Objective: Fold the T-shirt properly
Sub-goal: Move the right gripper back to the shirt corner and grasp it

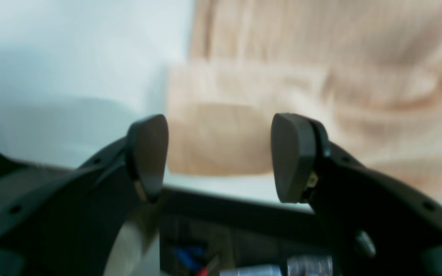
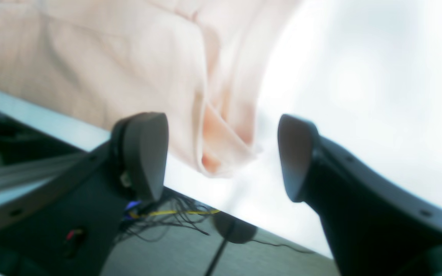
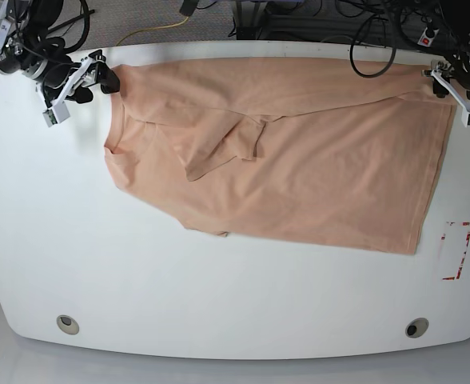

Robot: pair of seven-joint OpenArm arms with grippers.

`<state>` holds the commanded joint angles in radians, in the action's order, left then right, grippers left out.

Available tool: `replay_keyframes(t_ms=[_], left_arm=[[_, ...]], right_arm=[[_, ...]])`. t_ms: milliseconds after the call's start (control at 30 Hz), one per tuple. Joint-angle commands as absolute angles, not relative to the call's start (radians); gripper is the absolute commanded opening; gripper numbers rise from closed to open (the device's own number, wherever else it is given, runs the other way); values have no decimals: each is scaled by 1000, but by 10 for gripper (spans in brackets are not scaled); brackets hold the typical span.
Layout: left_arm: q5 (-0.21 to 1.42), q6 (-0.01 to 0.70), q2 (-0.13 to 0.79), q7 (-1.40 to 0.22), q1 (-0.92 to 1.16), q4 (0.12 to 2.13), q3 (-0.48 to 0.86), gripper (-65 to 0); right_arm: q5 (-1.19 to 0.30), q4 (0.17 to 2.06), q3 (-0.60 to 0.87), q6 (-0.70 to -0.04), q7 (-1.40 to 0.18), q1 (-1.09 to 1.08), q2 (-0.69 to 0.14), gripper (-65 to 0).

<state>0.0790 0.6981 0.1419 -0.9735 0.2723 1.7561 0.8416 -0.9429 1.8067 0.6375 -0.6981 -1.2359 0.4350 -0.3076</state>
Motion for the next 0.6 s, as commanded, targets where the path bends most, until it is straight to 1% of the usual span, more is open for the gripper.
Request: replay_keyframes(t_ms=[100,200,300,367,433,467,500,533,567,600], left_arm=[[74,698,142,-969,272,1710,840,-260],[74,698,142,-969,272,1684,840,-260],[73,698,142,-969,275,1669,840,-260],[74,698,142,-967,302,1669,835,-260],[74,698,139,-967,315,1673,832,-262],[74,698,137,-967,317,1675,832,-279],[74,698,137,-967,332,1670,832,-328],[74,698,137,-967,340,1669,832,-360],[77,698,139,-967,351,1669,832,-422],[77,698,139,-967,355,1670,832,-460]], right_arm=[[-892,1759,624,-698,-1234,429,-275,-220],[-829,1733,595,-698,-1230,426,-260,-220],[-811,1732,562,-698,-1230,426,-240,-231],[-811,1733,555,-698,-1230,426,-234,-292],[-811,1733,553,-698,-1230,426,-232,-407],[-812,1733,555,-698,-1230,426,-232,-477],[-814,1733,555,-698,-1230,427,-232,-550],[-816,1733,555,-698,-1230,430,-236,-595],[-819,1733,555,-698,-1231,432,-242,-650],[-819,1733,556,-698,-1234,433,-242,-650]])
